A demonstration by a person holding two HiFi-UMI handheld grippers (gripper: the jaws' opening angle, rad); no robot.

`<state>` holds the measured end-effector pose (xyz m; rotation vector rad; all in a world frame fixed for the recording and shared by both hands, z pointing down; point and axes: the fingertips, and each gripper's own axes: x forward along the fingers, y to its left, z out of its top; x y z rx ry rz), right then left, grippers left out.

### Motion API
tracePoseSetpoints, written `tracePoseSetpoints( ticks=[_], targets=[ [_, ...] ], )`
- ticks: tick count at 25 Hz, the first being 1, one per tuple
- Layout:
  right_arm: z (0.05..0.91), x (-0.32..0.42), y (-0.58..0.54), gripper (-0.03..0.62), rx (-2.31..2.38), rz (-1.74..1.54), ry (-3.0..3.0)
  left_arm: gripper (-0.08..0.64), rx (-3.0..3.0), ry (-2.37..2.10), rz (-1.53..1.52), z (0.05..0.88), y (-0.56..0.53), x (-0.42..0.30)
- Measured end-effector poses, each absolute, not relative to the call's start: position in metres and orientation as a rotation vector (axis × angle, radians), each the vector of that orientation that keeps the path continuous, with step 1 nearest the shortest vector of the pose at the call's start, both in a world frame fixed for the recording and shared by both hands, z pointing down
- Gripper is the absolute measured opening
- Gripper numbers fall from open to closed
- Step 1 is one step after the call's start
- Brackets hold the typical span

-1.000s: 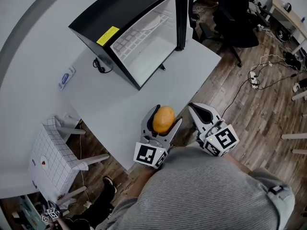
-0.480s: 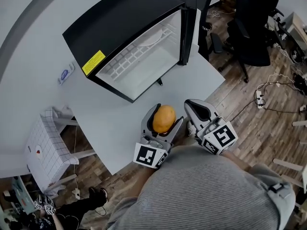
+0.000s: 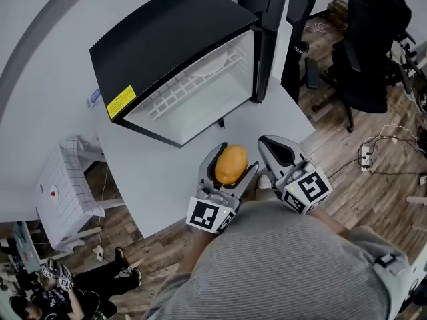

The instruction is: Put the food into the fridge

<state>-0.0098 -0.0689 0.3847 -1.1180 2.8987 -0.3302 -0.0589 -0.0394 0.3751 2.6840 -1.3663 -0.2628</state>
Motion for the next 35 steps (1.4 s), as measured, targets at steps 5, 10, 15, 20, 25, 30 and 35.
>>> tracePoseSetpoints(
  ticks=[5, 10, 15, 20, 25, 30, 35],
  targets=[
    [0.384, 0.001, -0.088, 0.014, -1.05, -0.309, 2.927, 0.364, 2.648, -1.462, -0.297, 0.374, -0.052, -0.051],
    [0.387, 0.008, -0.098, 0.014, -0.965, -0.303, 2.969, 0.36, 2.615, -1.559, -0.318, 0.374, -0.063, -0.042],
    [0.392, 0.014, -0.102, 0.014, -0.877, -0.306, 3.008, 0.36, 2.6, -1.618, -0.317, 0.374, -0.068, -0.03],
    [0.392, 0.014, -0.107, 0.014, -0.854, -0.307, 3.0, 0.36, 2.596, -1.645, -0.319, 0.372, -0.069, -0.029],
    [0.394, 0.008, -0.108, 0.014, -0.857, -0.312, 2.993, 0.36, 2.602, -1.652, -0.332, 0.371, -0.066, -0.035],
    [0.393, 0.001, -0.109, 0.014, -0.886, -0.299, 3.004, 0.36, 2.59, -1.648, -0.347, 0.373, -0.064, -0.046],
    [0.396, 0.0, -0.109, 0.014, -0.909, -0.314, 3.002, 0.36, 2.6, -1.63, -0.343, 0.372, -0.067, -0.048]
  ],
)
